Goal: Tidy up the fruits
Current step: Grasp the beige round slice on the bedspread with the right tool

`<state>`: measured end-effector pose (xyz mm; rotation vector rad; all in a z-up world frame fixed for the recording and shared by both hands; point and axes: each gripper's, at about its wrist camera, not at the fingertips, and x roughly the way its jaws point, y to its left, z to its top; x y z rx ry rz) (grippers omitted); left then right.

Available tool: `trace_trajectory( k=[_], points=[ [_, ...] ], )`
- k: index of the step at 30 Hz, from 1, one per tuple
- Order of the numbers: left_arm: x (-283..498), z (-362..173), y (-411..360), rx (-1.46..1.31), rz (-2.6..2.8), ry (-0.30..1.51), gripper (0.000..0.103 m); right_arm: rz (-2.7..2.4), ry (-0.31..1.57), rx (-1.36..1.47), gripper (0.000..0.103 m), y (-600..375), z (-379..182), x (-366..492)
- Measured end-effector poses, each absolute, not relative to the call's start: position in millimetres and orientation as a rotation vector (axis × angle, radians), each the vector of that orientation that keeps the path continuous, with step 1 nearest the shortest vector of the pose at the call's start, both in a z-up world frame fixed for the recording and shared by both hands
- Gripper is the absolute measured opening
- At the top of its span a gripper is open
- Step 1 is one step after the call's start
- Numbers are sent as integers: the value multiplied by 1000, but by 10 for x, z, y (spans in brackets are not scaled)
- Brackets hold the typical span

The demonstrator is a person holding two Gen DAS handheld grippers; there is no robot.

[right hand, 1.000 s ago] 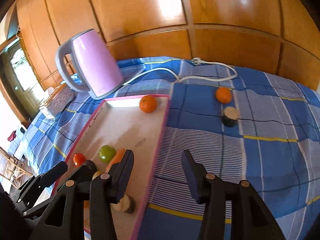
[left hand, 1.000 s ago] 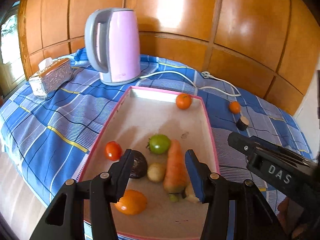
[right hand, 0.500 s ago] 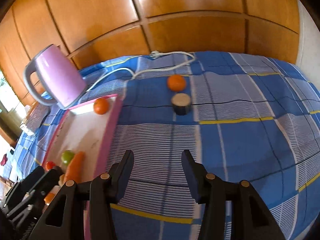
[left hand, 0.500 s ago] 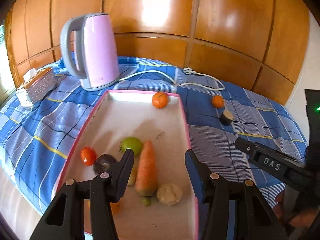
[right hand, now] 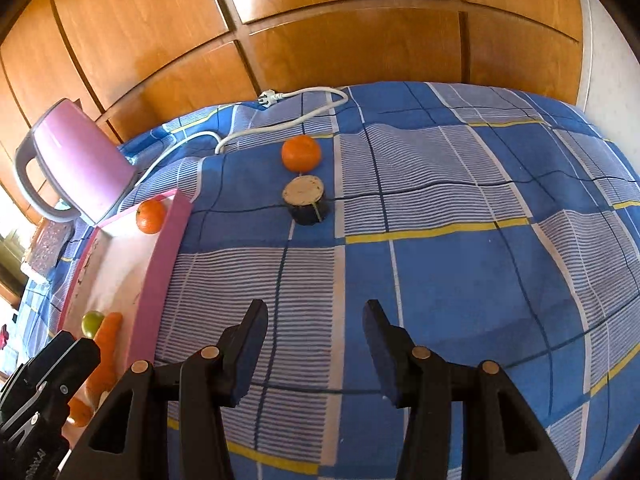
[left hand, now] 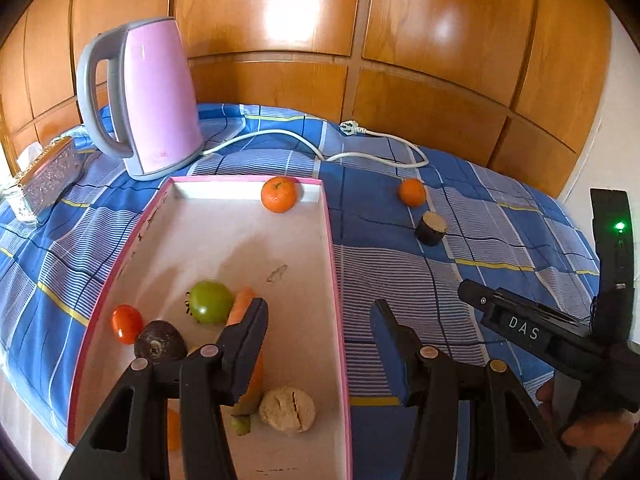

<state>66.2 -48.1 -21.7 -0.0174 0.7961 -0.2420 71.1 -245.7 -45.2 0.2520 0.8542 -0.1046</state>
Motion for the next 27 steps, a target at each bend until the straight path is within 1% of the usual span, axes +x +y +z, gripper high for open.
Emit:
trace_trajectory(
  k=[14,27],
  points=[
    [815,-270,-560,-29,-254,813,54,-96,847,203,50,-2492,-407,1226],
    [963,-346,-607,-37,-259,840,54,-113,859,134,50,-2451,-541,1672]
  ],
)
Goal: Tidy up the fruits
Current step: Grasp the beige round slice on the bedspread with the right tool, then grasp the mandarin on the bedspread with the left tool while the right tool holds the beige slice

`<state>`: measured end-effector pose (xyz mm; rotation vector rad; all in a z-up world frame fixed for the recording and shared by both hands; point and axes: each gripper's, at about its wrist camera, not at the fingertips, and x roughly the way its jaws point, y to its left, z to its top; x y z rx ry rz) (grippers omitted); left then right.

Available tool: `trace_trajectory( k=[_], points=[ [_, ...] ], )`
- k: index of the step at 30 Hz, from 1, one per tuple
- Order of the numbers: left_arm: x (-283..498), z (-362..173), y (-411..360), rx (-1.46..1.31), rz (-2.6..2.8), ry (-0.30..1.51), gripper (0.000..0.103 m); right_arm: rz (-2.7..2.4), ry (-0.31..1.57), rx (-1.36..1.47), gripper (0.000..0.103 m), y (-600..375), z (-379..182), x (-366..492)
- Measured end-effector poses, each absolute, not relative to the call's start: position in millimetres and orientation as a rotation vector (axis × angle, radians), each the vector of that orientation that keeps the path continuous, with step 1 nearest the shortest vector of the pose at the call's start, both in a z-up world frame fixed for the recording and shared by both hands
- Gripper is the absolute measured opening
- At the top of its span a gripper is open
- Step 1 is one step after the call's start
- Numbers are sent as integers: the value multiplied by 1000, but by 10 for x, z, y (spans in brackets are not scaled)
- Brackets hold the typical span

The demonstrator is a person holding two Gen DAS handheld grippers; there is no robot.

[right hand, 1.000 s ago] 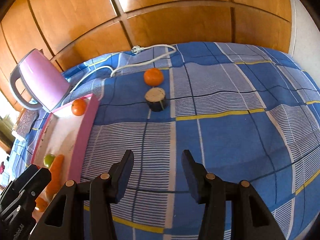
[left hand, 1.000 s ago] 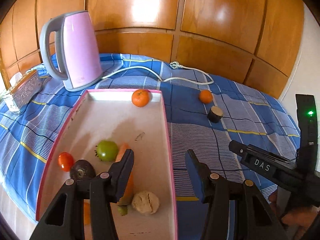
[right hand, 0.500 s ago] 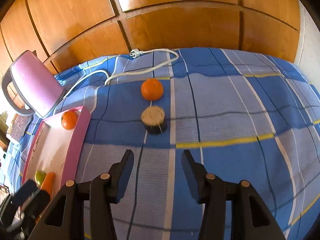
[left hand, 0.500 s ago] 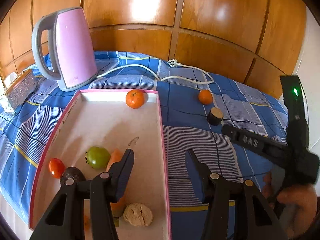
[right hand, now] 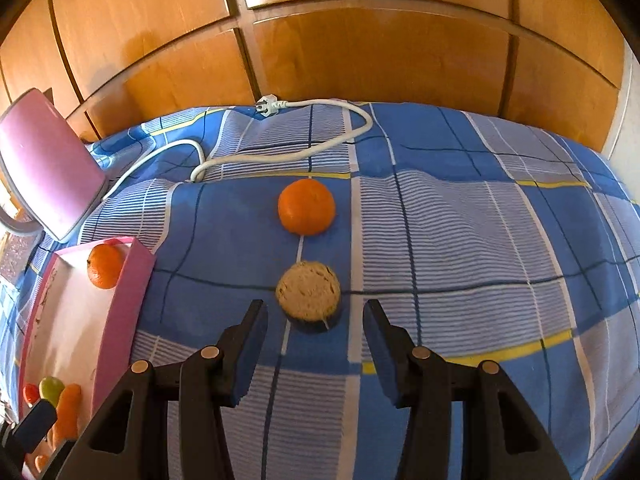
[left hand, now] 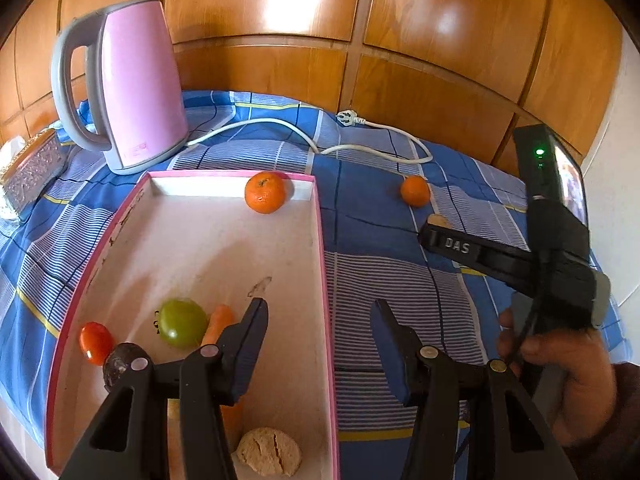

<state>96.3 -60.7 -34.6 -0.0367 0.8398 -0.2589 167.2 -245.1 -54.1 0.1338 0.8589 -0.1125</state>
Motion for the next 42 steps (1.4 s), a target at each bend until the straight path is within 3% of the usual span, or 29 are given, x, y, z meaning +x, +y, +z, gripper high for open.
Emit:
trace_trajectory(
  k=[2,4,27,42],
  points=[
    [982,-358,-618,-33,-259,844,54,-103,865,131,50,-2443,-584,1719],
    [997,-366,-622,-34,-257,848,54,-95,870,136,36,-2446,-613,1737],
    [1128,-335,-1069,19,-310,873,54,-171,858,218,35,-2984,-596,1204],
    [1484,-370,-1497,72,-315,874,54,-211,839,191,35,-3143,-583,1335]
  ],
)
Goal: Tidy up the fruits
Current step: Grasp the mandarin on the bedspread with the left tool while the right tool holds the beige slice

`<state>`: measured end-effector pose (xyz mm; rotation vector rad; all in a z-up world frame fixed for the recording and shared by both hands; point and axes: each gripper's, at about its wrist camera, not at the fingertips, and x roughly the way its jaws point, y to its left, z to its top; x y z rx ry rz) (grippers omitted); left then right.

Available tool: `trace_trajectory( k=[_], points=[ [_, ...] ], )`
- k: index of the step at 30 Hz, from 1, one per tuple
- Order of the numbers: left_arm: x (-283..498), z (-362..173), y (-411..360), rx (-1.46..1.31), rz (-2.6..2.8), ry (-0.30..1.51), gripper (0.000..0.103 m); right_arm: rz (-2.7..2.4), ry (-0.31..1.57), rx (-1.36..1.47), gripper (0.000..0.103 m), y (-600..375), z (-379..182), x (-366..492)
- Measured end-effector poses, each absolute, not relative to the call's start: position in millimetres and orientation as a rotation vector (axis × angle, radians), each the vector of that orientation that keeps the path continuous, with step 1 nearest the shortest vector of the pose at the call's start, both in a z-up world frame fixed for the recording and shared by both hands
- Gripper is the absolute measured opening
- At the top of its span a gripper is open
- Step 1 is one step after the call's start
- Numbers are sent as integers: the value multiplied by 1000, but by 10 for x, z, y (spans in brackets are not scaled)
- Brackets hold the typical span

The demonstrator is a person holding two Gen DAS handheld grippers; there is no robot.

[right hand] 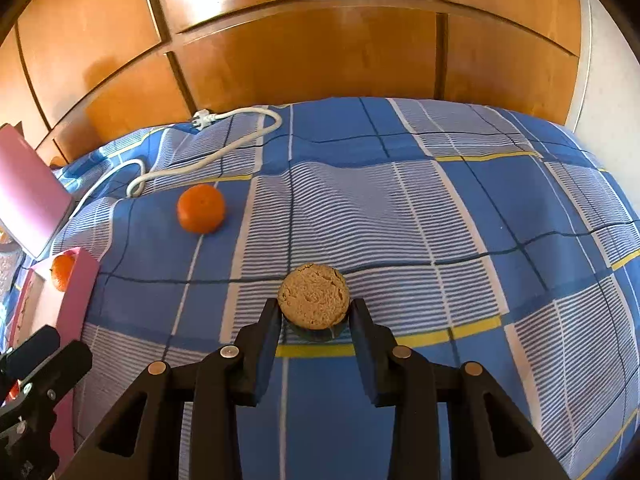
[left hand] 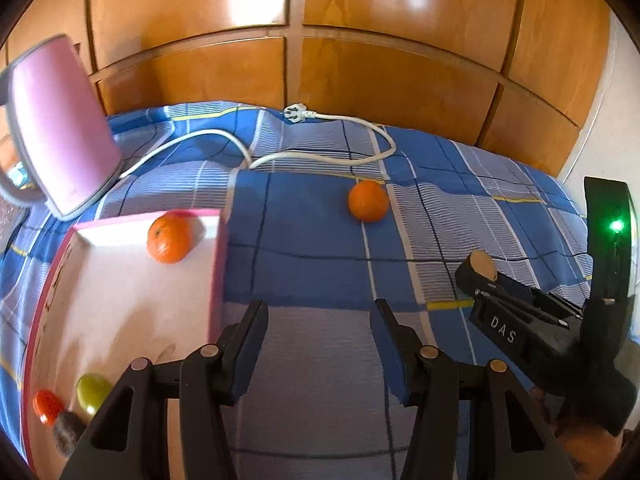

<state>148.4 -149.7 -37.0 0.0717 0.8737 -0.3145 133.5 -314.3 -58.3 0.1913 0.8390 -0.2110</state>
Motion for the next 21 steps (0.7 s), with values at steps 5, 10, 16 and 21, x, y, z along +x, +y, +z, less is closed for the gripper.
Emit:
trace_trajectory(
  k=[5,10,16,21],
  points=[
    [1619,-412,-1641,77,-327,883,54,-217,842,195,35,-3193,-594,1421],
    [1749,-458,-1693,70,-318,896,54,-215,841,179,35,-3212,-611,1525],
    [1927,-495,-1755,73,-318,892,53,-213,838,148,35,-3233,-623,1674],
    [2041,-535,-1856,72,-330,894,53,-213,829,134,36,-3261,-621,1756]
  ],
)
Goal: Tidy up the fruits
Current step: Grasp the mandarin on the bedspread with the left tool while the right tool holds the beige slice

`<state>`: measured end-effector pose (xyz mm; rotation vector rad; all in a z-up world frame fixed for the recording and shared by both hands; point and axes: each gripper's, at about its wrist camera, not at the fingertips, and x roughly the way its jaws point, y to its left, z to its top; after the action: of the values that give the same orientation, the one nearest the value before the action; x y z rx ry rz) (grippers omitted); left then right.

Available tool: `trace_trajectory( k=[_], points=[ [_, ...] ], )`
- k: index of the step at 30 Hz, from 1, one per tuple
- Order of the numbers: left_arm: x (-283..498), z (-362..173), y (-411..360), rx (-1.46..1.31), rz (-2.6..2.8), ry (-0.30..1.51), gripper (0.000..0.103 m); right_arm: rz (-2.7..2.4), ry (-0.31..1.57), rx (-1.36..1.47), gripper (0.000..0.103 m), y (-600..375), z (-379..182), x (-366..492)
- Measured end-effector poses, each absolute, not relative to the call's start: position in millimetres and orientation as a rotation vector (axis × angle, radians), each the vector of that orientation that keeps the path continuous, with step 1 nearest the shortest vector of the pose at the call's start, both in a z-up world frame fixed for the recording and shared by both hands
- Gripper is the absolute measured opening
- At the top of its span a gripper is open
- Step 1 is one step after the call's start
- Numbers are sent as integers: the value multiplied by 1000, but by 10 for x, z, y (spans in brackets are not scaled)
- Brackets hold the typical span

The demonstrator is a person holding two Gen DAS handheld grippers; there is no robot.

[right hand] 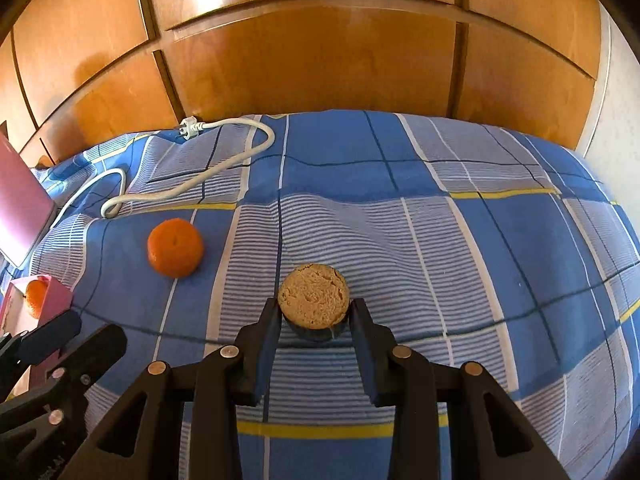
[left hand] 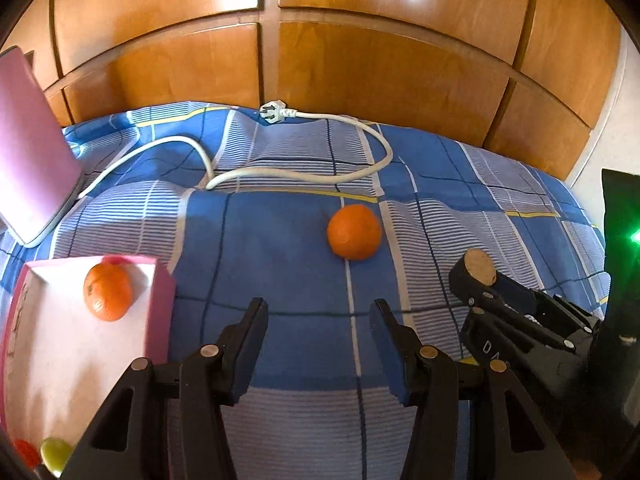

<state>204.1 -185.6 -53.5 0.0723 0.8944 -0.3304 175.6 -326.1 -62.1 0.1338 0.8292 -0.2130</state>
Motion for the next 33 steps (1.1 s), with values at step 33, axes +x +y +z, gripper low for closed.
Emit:
trace_trajectory(
  k=[33],
  points=[
    [2709,-817,-2364,61,-365,889,38,-189,807,170,36,-3376,-649,1898]
  ],
)
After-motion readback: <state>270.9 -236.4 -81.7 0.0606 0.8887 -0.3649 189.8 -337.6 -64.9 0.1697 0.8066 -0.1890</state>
